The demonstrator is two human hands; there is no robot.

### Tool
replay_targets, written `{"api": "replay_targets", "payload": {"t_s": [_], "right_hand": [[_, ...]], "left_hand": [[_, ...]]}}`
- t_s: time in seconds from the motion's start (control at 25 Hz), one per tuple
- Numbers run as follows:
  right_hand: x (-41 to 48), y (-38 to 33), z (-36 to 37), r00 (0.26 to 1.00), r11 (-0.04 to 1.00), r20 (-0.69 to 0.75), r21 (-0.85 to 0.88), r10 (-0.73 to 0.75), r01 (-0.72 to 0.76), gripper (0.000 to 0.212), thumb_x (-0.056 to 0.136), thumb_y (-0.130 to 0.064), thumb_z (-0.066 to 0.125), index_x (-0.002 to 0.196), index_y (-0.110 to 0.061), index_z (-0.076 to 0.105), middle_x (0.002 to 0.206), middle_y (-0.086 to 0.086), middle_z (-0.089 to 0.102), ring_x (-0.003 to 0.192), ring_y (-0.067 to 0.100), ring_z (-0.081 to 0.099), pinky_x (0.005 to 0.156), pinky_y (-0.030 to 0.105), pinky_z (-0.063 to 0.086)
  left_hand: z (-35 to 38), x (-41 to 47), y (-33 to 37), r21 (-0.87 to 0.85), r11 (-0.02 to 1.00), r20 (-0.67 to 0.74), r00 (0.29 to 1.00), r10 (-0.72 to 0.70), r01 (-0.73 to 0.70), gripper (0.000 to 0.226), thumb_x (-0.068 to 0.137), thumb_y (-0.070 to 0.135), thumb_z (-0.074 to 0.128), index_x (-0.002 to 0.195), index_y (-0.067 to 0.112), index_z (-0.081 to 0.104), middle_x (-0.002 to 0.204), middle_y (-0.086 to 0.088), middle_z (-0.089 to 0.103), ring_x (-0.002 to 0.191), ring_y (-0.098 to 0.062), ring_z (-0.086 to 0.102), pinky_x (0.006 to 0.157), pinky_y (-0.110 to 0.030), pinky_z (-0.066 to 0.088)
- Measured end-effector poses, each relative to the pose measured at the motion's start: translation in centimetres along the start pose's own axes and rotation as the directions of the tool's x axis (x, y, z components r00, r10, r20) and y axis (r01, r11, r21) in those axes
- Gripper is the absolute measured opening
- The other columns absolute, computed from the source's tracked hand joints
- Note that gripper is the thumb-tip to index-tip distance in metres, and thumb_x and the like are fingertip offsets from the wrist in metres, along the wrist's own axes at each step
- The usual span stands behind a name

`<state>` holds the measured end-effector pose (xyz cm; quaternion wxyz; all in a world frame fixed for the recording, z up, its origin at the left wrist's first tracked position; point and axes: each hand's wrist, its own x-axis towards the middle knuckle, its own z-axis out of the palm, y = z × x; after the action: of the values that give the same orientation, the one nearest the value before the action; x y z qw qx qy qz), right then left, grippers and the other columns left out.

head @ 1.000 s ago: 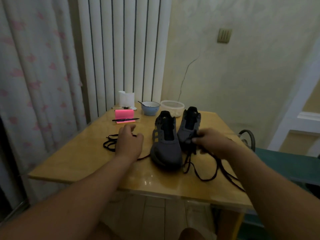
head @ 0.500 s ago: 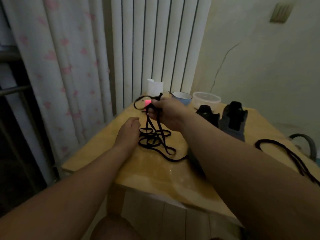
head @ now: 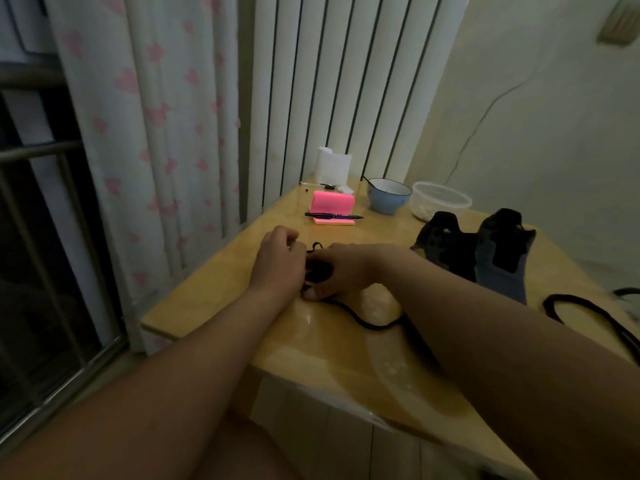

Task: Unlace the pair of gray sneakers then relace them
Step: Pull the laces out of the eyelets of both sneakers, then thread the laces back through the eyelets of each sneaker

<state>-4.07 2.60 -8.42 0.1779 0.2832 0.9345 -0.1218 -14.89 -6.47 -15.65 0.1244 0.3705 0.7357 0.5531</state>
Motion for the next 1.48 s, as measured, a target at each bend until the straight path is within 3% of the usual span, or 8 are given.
{"api": "replay_targets", "payload": {"t_s": [0.2, 0.36, 0.64, 0.88, 1.16, 1.28, 1.36, 1.48], "right_hand": [[-3.1, -0.2, 4.3, 0.928, 0.849, -0.362, 0.514, 0.086, 0.122, 0.021, 0.103, -0.016, 0.057, 0.116, -0.010, 0.071, 0.108, 0.013, 0.073, 0.101, 0.030, 0.070, 0.090, 0.045, 0.059], [-8.8, 1.6, 0.5, 0.932, -0.088, -0.297, 0.943, 0.206, 0.320, 0.021, 0.105, -0.009, 0.052, 0.117, -0.003, 0.069, 0.105, 0.016, 0.074, 0.098, 0.031, 0.072, 0.080, 0.039, 0.059], [-25.9, 10.5, 0.5, 0.578, 0.543, -0.702, 0.701, 0.415, 0.462, 0.007, 0.099, -0.014, 0.068, 0.106, -0.013, 0.070, 0.092, -0.001, 0.076, 0.085, 0.009, 0.073, 0.074, 0.023, 0.052], [-31.9, 16.5, 6.5, 0.695, 0.166, -0.624, 0.774, 0.357, 0.610, 0.049, 0.101, -0.035, 0.065, 0.147, -0.022, 0.054, 0.140, 0.002, 0.066, 0.132, 0.021, 0.060, 0.104, 0.049, 0.044], [-32.4, 18.2, 11.4, 0.711, -0.239, -0.500, 0.708, 0.494, 0.665, 0.019, 0.109, -0.024, 0.052, 0.116, -0.008, 0.060, 0.102, 0.011, 0.068, 0.105, 0.032, 0.066, 0.097, 0.051, 0.054], [-34.2, 20.4, 12.2, 0.682, -0.504, -0.402, 0.467, 0.610, 0.726, 0.041, 0.112, -0.033, 0.040, 0.127, -0.001, 0.061, 0.138, 0.022, 0.065, 0.124, 0.043, 0.063, 0.101, 0.059, 0.054], [-36.9, 21.9, 12.1, 0.662, -0.571, -0.444, 0.339, 0.604, 0.748, 0.051, 0.108, -0.039, 0.039, 0.130, -0.002, 0.066, 0.140, 0.023, 0.063, 0.125, 0.040, 0.062, 0.107, 0.055, 0.049], [-40.9, 23.5, 13.9, 0.623, -0.483, -0.381, 0.404, 0.683, 0.777, 0.041, 0.101, -0.031, 0.048, 0.115, -0.001, 0.072, 0.118, 0.017, 0.071, 0.107, 0.029, 0.069, 0.100, 0.040, 0.054]], "left_hand": [[-0.3, -2.9, 2.1, -0.134, 0.989, 0.337, 0.936, 0.099, -0.056, 0.036, 0.106, 0.054, 0.049, 0.127, 0.029, 0.066, 0.120, 0.009, 0.069, 0.116, -0.014, 0.064, 0.101, -0.035, 0.051], [0.8, -6.6, 8.0, -0.423, 0.900, 0.376, 0.884, 0.277, -0.102, 0.054, 0.097, 0.053, 0.067, 0.145, 0.036, 0.048, 0.128, 0.012, 0.066, 0.113, -0.009, 0.068, 0.086, -0.032, 0.061], [9.2, -12.3, 22.0, -0.535, 0.845, 0.463, 0.830, 0.310, -0.017, 0.026, 0.104, -0.001, 0.049, 0.115, 0.013, 0.068, 0.080, -0.001, 0.070, 0.055, -0.004, 0.061, 0.045, -0.015, 0.043], [16.1, -17.0, 33.2, -0.471, 0.863, 0.691, 0.686, 0.229, 0.186, 0.021, 0.106, 0.014, 0.047, 0.089, 0.009, 0.059, 0.053, -0.003, 0.048, 0.039, -0.013, 0.040, 0.039, -0.021, 0.029], [20.9, -16.6, 35.4, -0.624, 0.595, 0.734, 0.642, 0.223, 0.507, 0.015, 0.106, 0.007, 0.041, 0.111, 0.009, 0.055, 0.081, -0.005, 0.050, 0.047, -0.010, 0.042, 0.040, -0.022, 0.028], [23.4, -19.4, 33.3, -0.408, 0.905, 0.645, 0.663, 0.381, -0.124, 0.016, 0.103, 0.015, 0.046, 0.105, 0.014, 0.062, 0.091, -0.007, 0.064, 0.072, -0.021, 0.062, 0.062, -0.035, 0.047], [25.5, -22.1, 31.3, -0.020, 0.634, 0.700, 0.442, 0.561, -0.773, 0.012, 0.096, 0.026, 0.047, 0.103, 0.020, 0.054, 0.107, -0.008, 0.061, 0.104, -0.031, 0.058, 0.086, -0.044, 0.045], [29.0, -26.6, 29.5, 0.105, 0.233, 0.791, 0.223, 0.570, -0.967, 0.031, 0.099, 0.032, 0.050, 0.126, 0.019, 0.047, 0.132, -0.007, 0.048, 0.126, -0.031, 0.044, 0.104, -0.046, 0.033]]}}
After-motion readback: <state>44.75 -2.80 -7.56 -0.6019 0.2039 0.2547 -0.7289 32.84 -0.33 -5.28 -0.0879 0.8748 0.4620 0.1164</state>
